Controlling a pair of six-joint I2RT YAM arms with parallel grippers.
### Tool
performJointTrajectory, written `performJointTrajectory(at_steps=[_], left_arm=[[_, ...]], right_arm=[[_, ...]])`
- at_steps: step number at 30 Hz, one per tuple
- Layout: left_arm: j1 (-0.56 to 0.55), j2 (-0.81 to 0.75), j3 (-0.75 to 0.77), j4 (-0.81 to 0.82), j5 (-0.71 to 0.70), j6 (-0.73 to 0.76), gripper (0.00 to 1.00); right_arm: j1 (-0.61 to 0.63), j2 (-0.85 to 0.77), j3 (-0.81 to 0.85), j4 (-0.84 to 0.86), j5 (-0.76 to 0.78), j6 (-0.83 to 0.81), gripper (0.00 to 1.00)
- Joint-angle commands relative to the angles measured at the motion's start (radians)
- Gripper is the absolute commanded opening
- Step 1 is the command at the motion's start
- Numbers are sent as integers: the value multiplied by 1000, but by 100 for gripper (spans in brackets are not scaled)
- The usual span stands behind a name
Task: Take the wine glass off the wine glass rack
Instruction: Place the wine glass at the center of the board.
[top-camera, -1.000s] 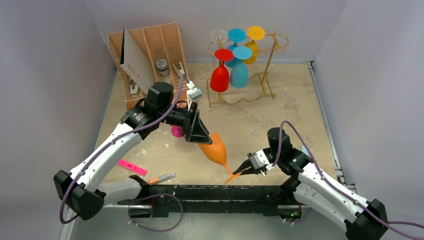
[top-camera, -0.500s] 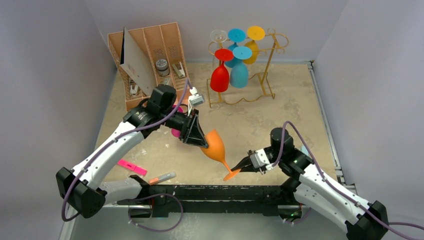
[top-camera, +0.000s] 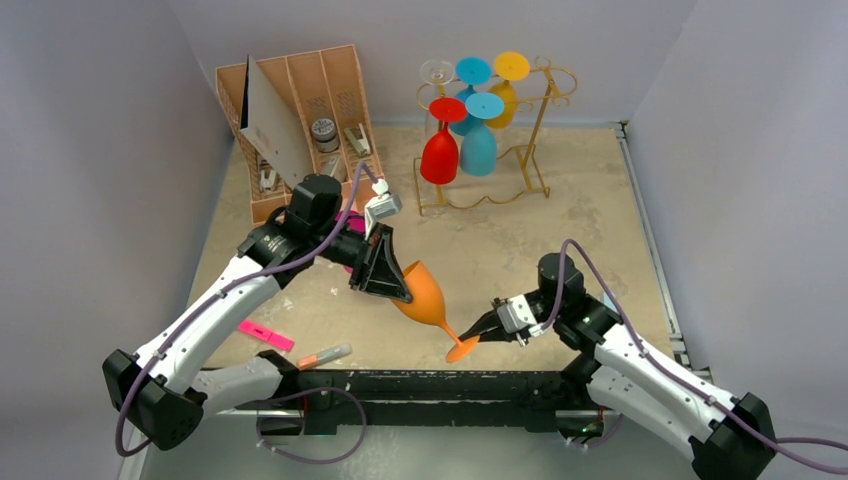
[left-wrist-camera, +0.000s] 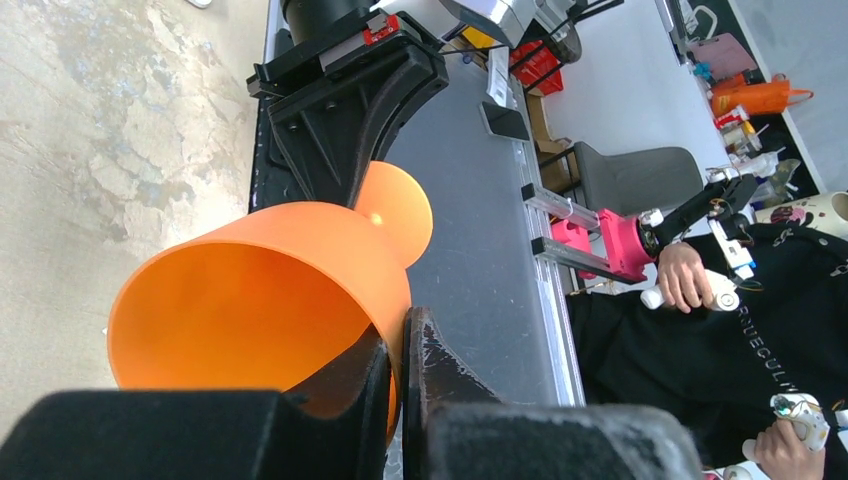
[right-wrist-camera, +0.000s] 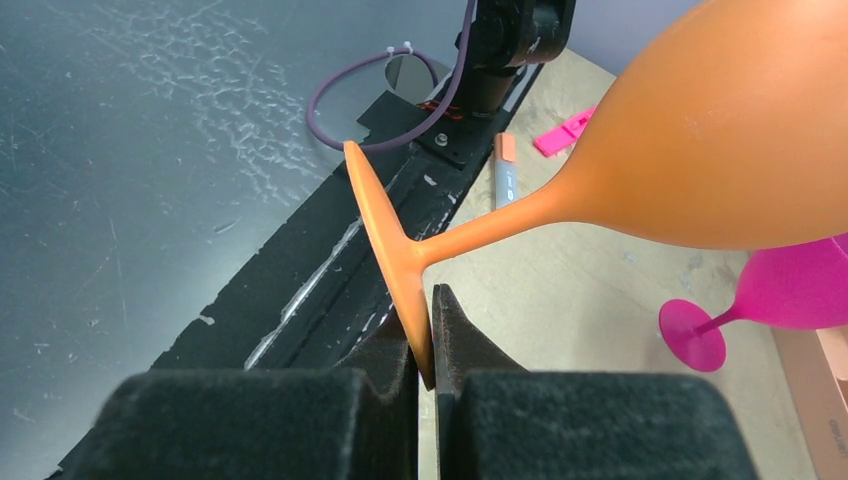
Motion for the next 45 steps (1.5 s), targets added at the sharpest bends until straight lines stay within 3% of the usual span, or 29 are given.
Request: performJointTrajectory(at_steps=[1,6,10,14,16,18,22,28,39,45], left_arm=[[-1,-20,6,0,-50,37,0],[-2,-7,4,5,-61,39,0],[-1,-9,81,-158,-65,150,0],[-2,-22,115,-184,-100,153,0],[-1,-22,125,-204,-190,138,0],[-1,-21,126,-212,-196,137,0],[-1,-33,130,-220,-207,127,0],[-1,-29,183,-335,-427,146,0],[-2,57,177,-459,-654,145,0],[-3,45,166,-510,-890,108,0]], right_arm=[[-5,14,12,76,78,52,1],[-5,14,18,59,89,57,5],[-5,0,31,39,88,44,13],[-5,-6,28,77,26,100,34],[-5,-17,22,80,-56,101,52],[-5,-38,16,77,-92,98,54],[-4,-86,-7,75,-23,99,59],[-5,-98,-42,179,261,178,65],[-5,-41,-146,529,968,427,86],[-5,-41,-179,654,1335,532,89]])
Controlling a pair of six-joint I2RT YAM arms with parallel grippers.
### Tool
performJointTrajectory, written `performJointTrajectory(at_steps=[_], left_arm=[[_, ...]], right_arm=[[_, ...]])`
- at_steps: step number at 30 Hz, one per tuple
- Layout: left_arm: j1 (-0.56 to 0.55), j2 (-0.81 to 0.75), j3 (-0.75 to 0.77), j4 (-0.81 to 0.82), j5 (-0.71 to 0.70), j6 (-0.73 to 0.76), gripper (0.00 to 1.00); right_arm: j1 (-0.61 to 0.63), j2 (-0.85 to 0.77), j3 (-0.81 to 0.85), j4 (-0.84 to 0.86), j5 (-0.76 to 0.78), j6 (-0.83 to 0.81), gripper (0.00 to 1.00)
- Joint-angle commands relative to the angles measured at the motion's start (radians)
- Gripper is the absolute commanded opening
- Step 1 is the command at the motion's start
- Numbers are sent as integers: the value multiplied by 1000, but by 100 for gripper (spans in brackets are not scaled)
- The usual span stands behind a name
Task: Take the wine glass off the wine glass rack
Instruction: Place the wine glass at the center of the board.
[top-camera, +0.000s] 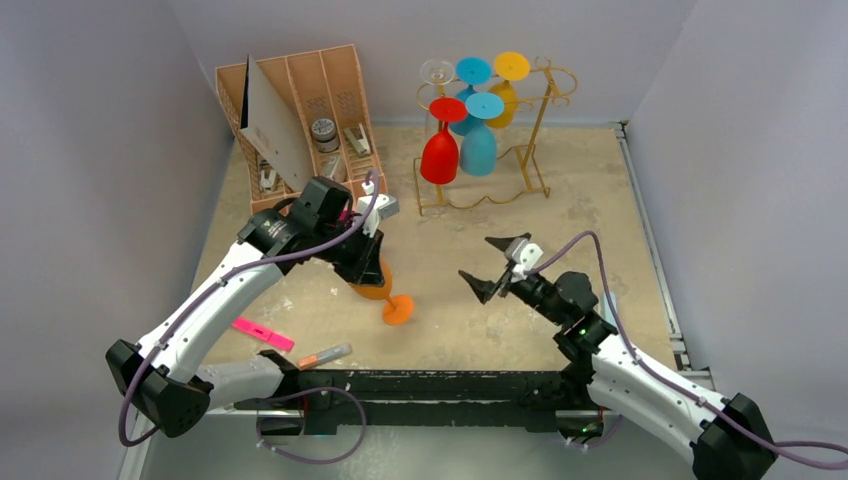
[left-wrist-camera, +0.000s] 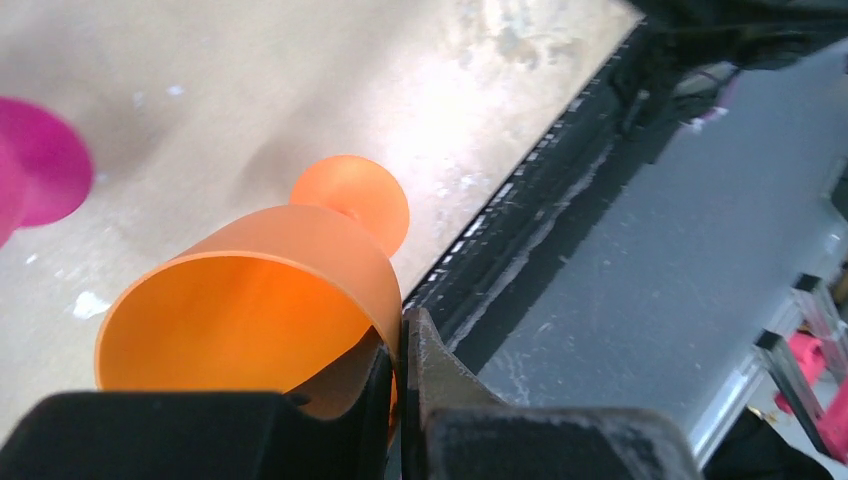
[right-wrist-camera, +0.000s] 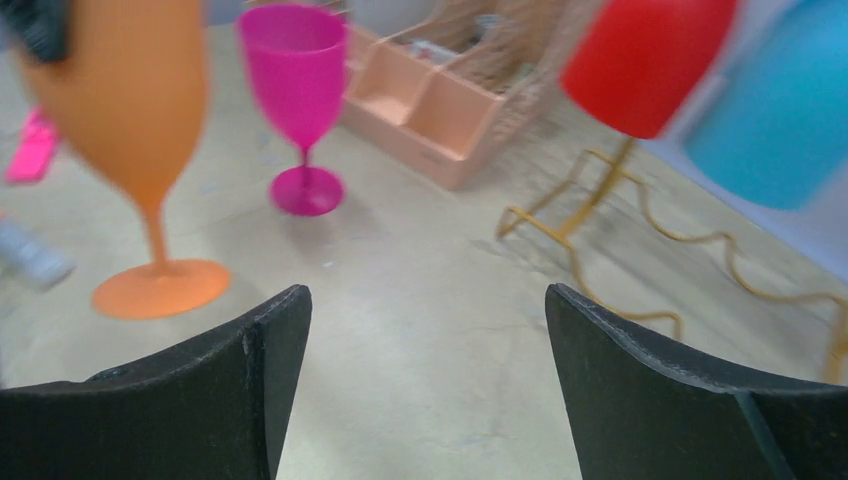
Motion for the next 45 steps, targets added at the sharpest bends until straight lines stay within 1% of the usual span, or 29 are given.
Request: performJointTrajectory(at_steps=[1,4,6,7,9,11,13,19,22,24,27,30,33,36,38,40,43,45], left_arm=[[-1,-30,15,-29,-208,-29,0],[0,-51,7,-31,-316,-44,0],[1,-71,3,-43,-387,-42,0],[1,-83,0,-50,-426,-40,0],[1,-111,-9,-56,-500,-37,0],[0,-132,-15,-57,-575,-40,0],[1,-144,-13,-61,-607,-37,0],[0,-131,-18,-114,-695,-31,0],[4,-123,-29,-104,-753,-41,0],[25,-106,-37,-75,-763,-24,0],[87,-52,-34,-27,-757,-9,0],[151,-4,-36,41,-714,-17,0],[197,35,-33,89,-726,-40,0],[220,70,-32,140,-711,-34,0],[227,113,-6,135,-747,-42,0],[239,147,7,139,-753,-45,0],[265,174,9,174,-687,-46,0],[271,186,19,170,-678,-43,0]], right_arm=[[-2,-9,-19,205,410,140,90],[-2,-36,-74,335,570,229,97],[-2,-47,-105,412,622,232,98],[-1,-51,-110,424,635,227,99],[-2,-64,-101,387,660,223,99],[-2,-74,-80,314,683,228,99],[-1,-72,-62,263,706,232,99],[-1,-69,-62,255,768,241,99],[-2,-83,-52,209,767,241,99],[-2,-91,-12,97,766,252,99],[-2,-79,101,-182,792,287,99],[-2,-45,181,-326,849,325,99],[-2,-27,204,-361,846,342,99],[-2,-25,217,-385,849,359,99],[-2,-23,229,-410,859,372,99],[-2,-25,244,-438,865,381,99],[-3,-31,265,-474,879,399,99],[-3,-35,270,-486,881,410,99]])
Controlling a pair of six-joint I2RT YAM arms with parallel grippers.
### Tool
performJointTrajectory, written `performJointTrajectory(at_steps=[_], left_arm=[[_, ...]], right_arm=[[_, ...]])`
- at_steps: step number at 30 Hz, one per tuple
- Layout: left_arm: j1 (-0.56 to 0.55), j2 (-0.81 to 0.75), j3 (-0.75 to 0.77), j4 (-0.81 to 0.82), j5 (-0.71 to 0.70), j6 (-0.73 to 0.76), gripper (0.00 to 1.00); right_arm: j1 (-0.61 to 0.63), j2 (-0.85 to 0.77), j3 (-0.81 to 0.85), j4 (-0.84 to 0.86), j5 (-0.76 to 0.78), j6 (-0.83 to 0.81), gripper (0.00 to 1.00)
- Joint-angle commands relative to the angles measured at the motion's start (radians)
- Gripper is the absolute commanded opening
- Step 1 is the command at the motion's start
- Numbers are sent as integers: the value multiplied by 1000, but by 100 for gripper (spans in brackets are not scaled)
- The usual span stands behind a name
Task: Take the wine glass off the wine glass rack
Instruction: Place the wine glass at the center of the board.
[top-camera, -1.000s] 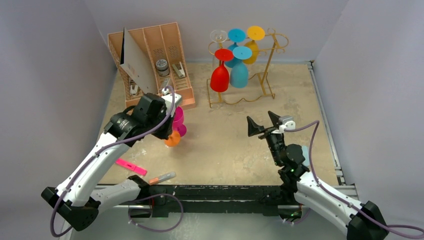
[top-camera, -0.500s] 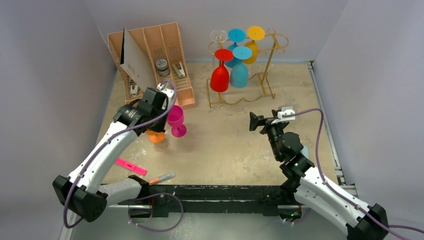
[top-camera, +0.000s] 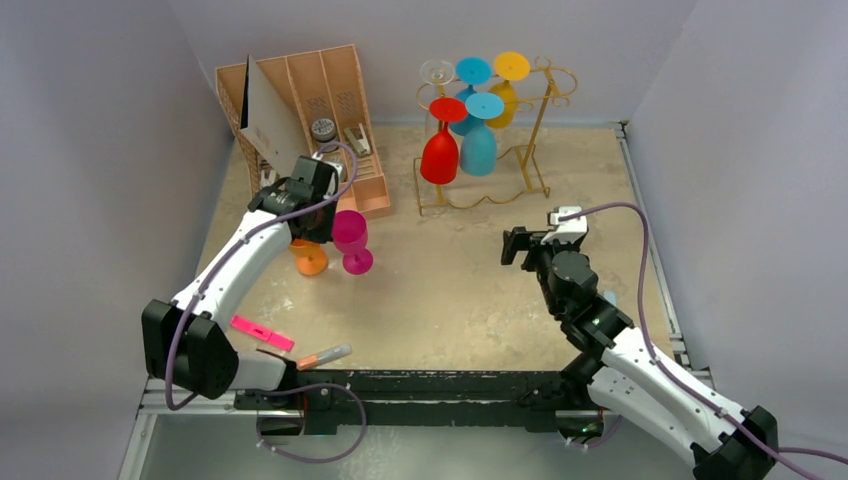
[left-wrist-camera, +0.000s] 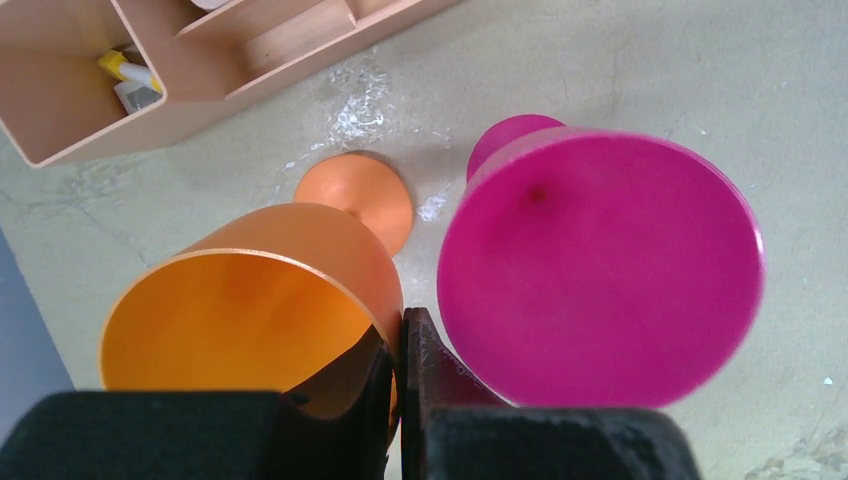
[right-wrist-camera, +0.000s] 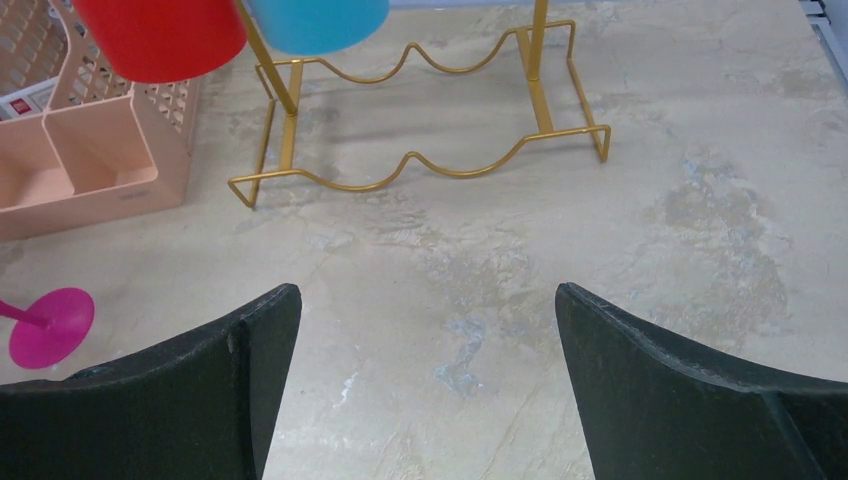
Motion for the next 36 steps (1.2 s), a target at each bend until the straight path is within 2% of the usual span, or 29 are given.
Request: performJointTrajectory(at_steps=[1,8,15,22,26,30,36], left_arm=[[26,14,56,48,29,-14,0],[50,54,82,31,110,11,0],[66,79,92,17,76,4,4],[79,75,93,24,100,4,24],[79,82,113,-5,93,-6,29],[89,43,124,-12,56,-29,45],[103,-7,149,-15,86,-47,59]], right_arm=[[-3,-16,64,-43,43,43,99],[-3,-16,72,-66,62,44,99],[-3,4,86,-86,59,42,99],[-3,38,95,-89,60,37,99],[-3,39,104,-118,64,40,99],[-2,25,100,-128,90,24,99],[-2,26,100,-125,122,29,99]])
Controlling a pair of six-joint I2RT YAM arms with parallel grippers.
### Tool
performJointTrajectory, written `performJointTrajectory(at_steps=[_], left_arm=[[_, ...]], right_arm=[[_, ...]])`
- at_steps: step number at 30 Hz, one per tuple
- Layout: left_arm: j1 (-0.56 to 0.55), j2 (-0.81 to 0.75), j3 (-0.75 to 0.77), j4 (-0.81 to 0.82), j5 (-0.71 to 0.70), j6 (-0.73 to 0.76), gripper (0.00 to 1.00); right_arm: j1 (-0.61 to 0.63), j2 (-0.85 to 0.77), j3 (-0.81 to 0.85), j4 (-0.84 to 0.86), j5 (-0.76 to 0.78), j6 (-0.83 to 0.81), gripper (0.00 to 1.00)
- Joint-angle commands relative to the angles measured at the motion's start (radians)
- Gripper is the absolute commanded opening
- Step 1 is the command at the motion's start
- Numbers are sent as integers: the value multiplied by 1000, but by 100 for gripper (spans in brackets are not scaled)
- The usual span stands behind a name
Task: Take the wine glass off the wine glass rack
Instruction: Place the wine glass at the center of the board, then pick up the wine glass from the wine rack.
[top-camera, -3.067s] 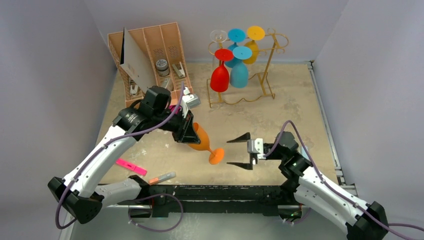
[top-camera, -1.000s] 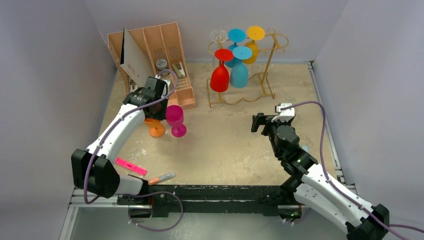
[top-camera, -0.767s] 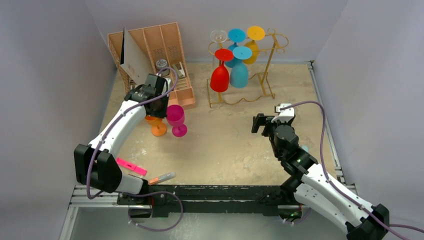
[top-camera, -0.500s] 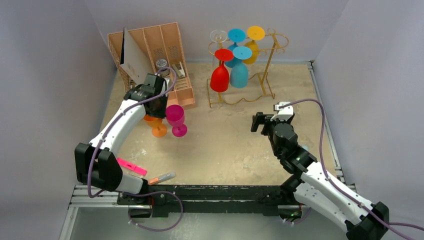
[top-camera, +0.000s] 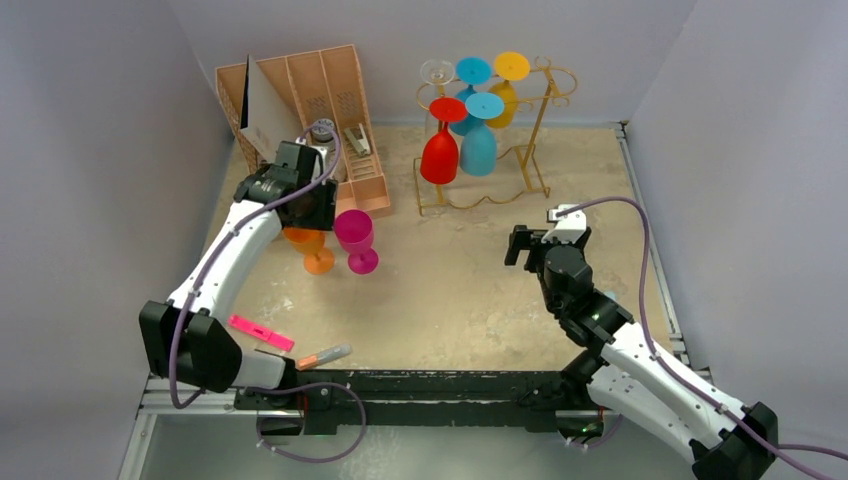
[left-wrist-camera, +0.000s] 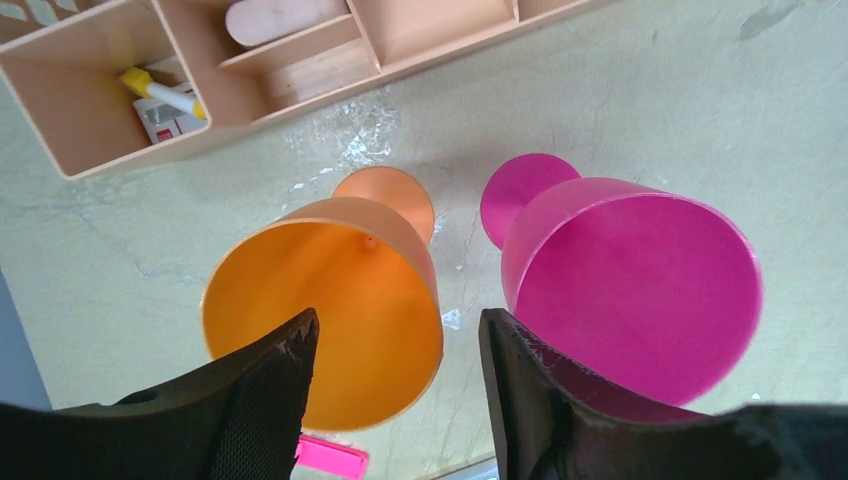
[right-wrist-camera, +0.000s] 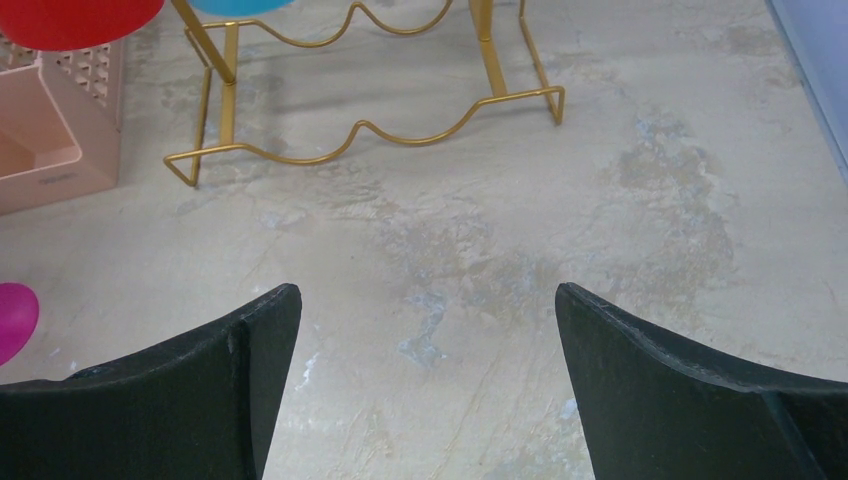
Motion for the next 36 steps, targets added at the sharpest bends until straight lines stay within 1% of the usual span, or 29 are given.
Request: performJointTrajectory(at_steps=[1,4,7,9,14,16,17,19,22,27,31,34,36], left_arm=[[10,-65,67,-7,0,-24,60],[10,-102,70,-10,18,-31,62],[10,-183,-10,76,76,-29,65],[10,-238,-60,111,82,-31,67],[10,-335,-108,112,28,-26,70],[10,-373,-140,114,-4,-25,70],[10,-393,-160,117,-19,-23,71],[10,-434,-201,134,-48,-19,73],[10,-489,-270,174,-79,-24,76],[10,-589,-362,250,-124,-32,85],[11,-639,-384,283,-158,-60,86],[10,-657,-386,306,-183,-51,86],[13,-672,-383,297,-217,-46,86]], right_arm=[[-2,-8,47,6,59,1,99],[-3,-14,47,-4,70,22,99],[-3,-19,37,22,89,30,99],[-3,-28,39,18,99,37,99],[-5,-42,37,16,99,69,99],[-5,-41,53,-6,93,104,99],[-5,-41,67,-32,84,149,99],[-5,-35,83,-58,30,210,99],[-6,1,100,-51,-51,264,99],[-8,78,215,-221,-101,354,99],[-15,116,289,-313,-129,406,99],[-16,143,395,-453,-88,474,99],[-17,154,449,-515,-62,483,99]])
